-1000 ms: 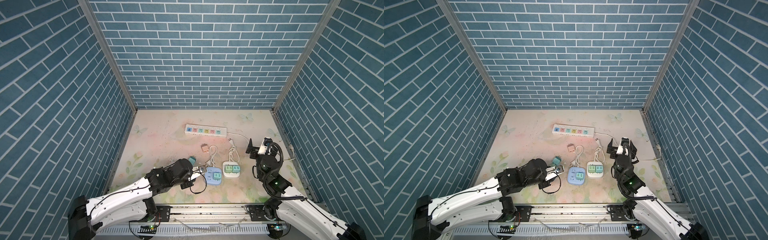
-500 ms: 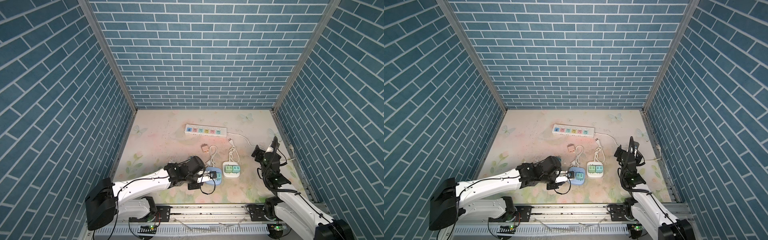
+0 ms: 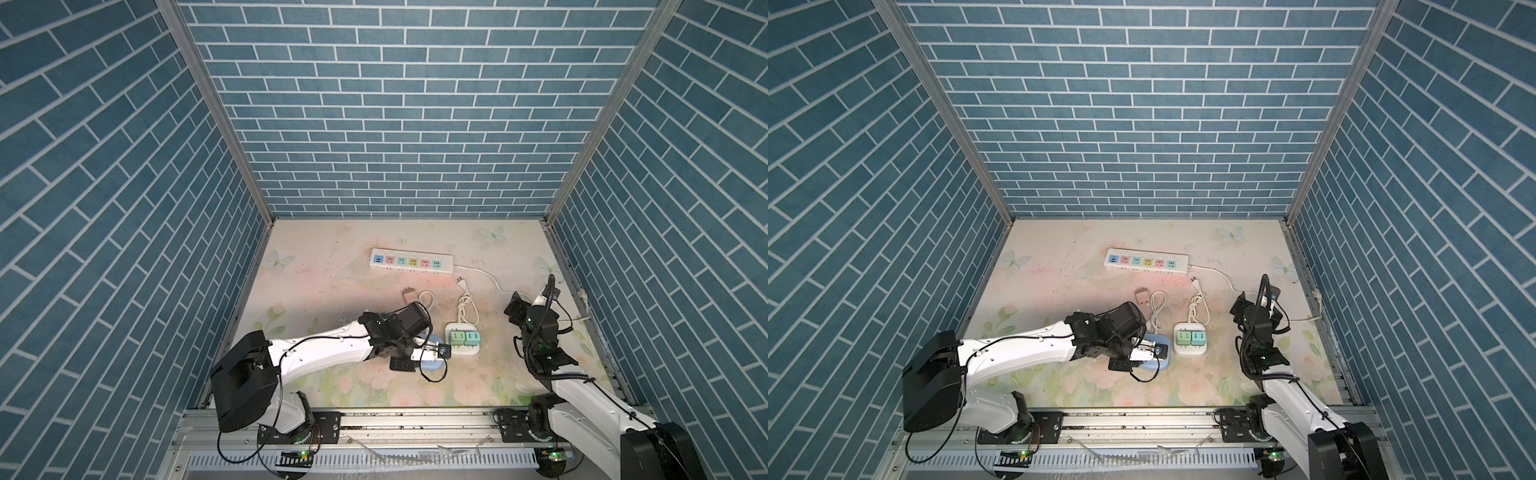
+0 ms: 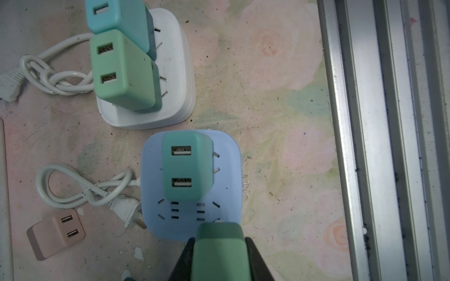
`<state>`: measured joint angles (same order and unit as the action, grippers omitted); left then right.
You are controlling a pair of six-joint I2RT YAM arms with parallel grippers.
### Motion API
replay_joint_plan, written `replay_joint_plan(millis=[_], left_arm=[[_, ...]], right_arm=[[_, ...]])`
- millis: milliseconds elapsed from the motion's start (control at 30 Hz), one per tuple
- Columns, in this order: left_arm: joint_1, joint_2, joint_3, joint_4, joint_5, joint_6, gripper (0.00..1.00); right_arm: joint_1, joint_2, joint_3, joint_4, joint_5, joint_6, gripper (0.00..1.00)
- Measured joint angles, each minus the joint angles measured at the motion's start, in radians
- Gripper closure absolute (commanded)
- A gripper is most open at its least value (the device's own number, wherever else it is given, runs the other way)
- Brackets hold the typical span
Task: Insert plugs into power strip
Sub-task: Insert the plug into the socket.
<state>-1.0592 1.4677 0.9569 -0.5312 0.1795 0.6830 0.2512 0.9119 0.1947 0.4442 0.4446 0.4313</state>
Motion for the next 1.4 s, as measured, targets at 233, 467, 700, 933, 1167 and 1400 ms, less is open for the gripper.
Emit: replay_joint_plan(millis=[233, 467, 700, 933, 1167, 1400], left_arm=[[0.000, 0.080, 0.057, -0.034, -0.011, 0.064, 1.00], [0.000, 0.125, 0.096, -0.051, -0.036, 0.103, 1.00], [0.004, 0.146, 0.134, -0.079, -0.063, 0.127, 1.00], [0.010, 0.173, 0.140, -0.101, -0.070, 0.145, 1.00], [0.011, 0.217, 0.187, -0.130, -0.070, 0.146, 1.00], [0.012, 0.257, 0.241, -0.187, -0.064, 0.144, 1.00]], right_arm=[[0.000, 0.028, 0.000, 0.006, -0.009, 0.009, 0.17], [-0.001, 0.030, 0.000, 0.006, -0.014, 0.010, 0.17], [-0.001, 0.033, 0.000, 0.012, -0.016, 0.010, 0.18], [-0.001, 0.042, 0.000, 0.013, -0.019, 0.010, 0.18], [-0.001, 0.046, 0.000, 0.013, -0.023, 0.010, 0.19], [-0.001, 0.046, 0.000, 0.013, -0.027, 0.010, 0.19]])
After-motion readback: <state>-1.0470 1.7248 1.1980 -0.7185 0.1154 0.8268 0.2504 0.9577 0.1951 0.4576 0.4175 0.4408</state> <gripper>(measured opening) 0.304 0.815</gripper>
